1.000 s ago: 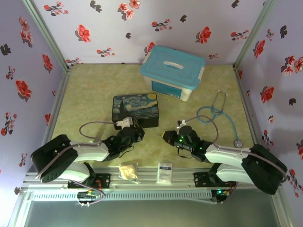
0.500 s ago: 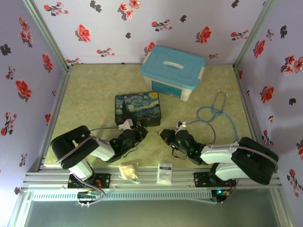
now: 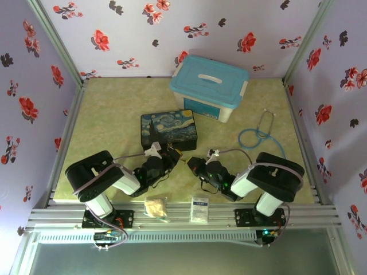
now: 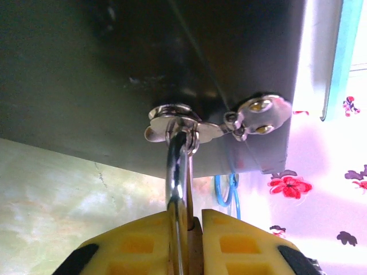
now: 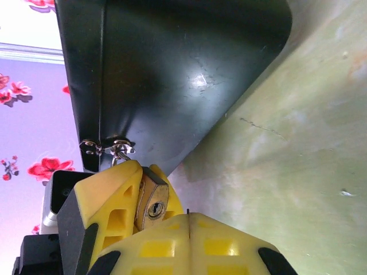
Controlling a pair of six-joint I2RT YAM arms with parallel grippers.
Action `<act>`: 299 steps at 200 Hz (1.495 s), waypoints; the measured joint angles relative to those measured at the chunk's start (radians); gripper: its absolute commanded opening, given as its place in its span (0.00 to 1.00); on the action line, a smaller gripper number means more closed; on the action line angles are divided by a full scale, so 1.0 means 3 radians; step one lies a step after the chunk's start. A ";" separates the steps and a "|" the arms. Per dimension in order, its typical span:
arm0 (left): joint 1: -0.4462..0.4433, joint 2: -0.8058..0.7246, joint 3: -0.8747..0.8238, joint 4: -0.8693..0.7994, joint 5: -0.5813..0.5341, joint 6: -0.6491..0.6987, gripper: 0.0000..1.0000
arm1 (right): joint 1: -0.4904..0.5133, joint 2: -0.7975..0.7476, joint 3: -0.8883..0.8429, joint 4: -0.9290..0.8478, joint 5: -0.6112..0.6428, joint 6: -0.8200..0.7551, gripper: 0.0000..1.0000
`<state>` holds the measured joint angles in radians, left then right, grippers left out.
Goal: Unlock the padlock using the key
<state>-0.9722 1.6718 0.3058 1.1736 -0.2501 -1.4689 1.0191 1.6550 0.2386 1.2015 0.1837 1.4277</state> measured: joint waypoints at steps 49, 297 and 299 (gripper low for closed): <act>0.0020 0.0000 -0.0001 0.0102 -0.0004 -0.0081 0.00 | 0.0094 0.0111 -0.0081 0.0395 0.0266 0.0066 0.00; 0.0118 0.0053 0.0114 0.0177 0.0062 -0.0448 0.01 | 0.0240 -0.0025 -0.0043 0.0546 0.0858 -0.0103 0.00; 0.0118 0.0053 0.0114 0.0177 0.0062 -0.0448 0.01 | 0.0240 -0.0025 -0.0039 0.0546 0.0858 -0.0107 0.00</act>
<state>-0.9367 1.6878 0.3401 1.2266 -0.2314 -1.6032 1.0912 1.6474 0.2268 1.3651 0.4412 1.3956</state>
